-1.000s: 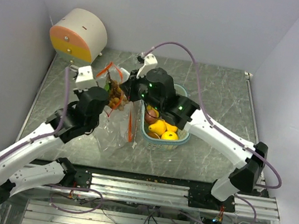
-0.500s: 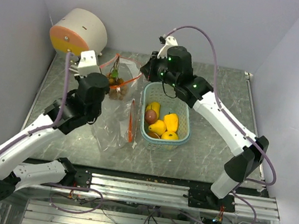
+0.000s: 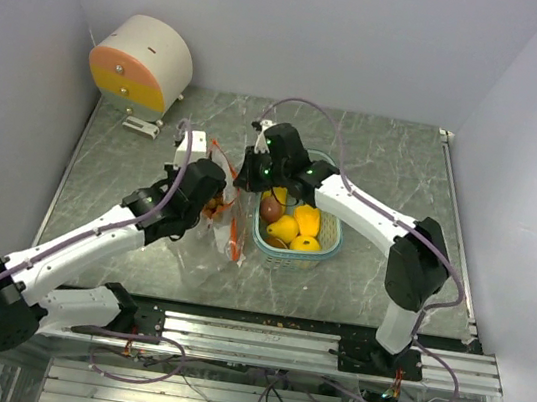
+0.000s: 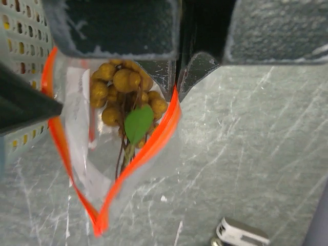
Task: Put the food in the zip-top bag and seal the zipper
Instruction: Place the fake fruit in the zipper food storage bag.
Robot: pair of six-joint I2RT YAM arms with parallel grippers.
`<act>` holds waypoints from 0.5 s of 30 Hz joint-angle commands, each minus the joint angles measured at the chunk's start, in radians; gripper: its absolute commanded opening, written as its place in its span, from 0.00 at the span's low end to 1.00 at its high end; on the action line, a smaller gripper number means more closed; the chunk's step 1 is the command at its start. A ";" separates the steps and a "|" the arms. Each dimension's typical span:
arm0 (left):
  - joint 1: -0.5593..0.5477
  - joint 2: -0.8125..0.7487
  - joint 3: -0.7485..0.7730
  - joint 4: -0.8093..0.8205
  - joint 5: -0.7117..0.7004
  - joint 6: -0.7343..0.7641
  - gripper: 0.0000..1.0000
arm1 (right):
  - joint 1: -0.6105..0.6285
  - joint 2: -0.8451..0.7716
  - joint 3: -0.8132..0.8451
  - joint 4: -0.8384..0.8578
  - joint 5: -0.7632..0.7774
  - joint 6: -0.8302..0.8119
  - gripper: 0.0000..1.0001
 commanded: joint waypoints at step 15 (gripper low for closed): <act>-0.004 -0.174 0.115 -0.109 -0.112 -0.017 0.07 | 0.005 -0.289 0.152 0.068 -0.024 -0.018 0.00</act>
